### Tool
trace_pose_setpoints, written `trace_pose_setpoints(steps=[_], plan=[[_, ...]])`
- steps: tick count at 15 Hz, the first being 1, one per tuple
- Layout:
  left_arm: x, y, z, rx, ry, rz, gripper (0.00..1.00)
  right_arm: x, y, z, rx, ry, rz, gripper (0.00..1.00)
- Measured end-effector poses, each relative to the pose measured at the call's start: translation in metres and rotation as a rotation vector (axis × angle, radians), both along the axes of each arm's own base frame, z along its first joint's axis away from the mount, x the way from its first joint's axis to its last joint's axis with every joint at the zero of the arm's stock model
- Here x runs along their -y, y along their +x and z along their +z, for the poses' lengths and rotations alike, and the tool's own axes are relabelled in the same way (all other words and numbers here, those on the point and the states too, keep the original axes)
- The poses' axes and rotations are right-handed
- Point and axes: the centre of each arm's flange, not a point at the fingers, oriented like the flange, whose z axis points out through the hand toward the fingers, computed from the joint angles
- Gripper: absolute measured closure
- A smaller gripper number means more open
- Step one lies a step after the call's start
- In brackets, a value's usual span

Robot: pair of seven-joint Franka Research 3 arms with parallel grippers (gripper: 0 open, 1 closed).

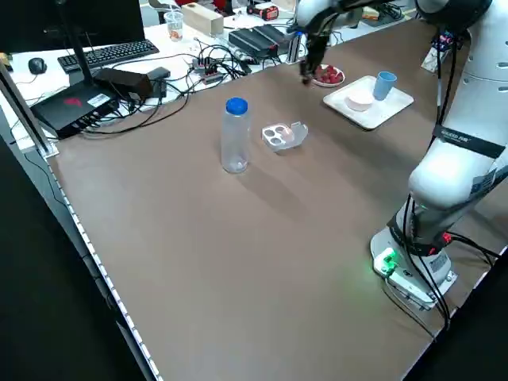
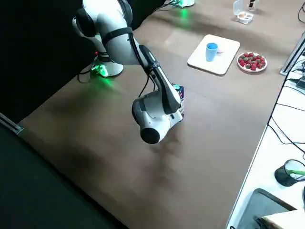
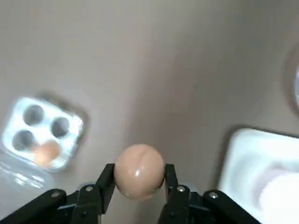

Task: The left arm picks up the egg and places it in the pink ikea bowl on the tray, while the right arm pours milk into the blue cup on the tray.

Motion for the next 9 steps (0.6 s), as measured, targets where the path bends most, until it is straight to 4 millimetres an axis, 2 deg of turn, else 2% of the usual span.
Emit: trace_pose_setpoints(steps=[3,5,6,7,9], plan=[[0.082,-0.033,0.007,-0.016,-0.038,0.052,0.52,-0.002,0.0,-0.003,-0.003,0.007,0.001,0.01],[0.125,-0.054,0.009,-0.023,-0.05,0.066,0.52,-0.004,0.0,-0.004,-0.006,0.012,0.003,0.01],[0.143,-0.063,0.007,-0.03,-0.053,0.07,0.52,-0.005,-0.001,-0.005,-0.009,0.016,0.005,0.01],[0.171,-0.075,-0.001,-0.047,-0.058,0.079,0.52,-0.008,-0.003,-0.008,-0.018,0.025,0.009,0.04],[0.193,-0.078,-0.013,-0.066,-0.064,0.083,0.52,-0.011,-0.004,-0.01,-0.026,0.032,0.013,0.08]])
